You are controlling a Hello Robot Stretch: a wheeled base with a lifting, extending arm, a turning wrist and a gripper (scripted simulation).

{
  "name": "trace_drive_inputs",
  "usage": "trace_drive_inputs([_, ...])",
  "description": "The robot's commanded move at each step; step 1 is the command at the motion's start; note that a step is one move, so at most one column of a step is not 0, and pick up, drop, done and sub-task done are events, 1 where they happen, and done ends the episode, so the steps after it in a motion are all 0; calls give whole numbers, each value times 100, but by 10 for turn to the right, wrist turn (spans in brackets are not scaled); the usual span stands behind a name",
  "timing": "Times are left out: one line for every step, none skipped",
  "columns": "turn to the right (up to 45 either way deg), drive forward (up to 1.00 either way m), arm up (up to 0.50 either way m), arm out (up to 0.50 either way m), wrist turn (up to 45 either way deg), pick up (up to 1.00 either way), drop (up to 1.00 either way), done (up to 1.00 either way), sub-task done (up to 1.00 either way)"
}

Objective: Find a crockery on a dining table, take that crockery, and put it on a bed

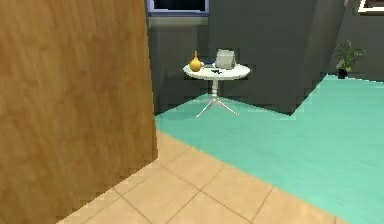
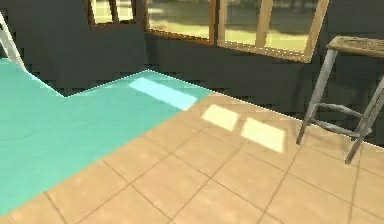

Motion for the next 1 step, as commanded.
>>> trace_drive_inputs([90,0,0,0,0,0,0,0,0])
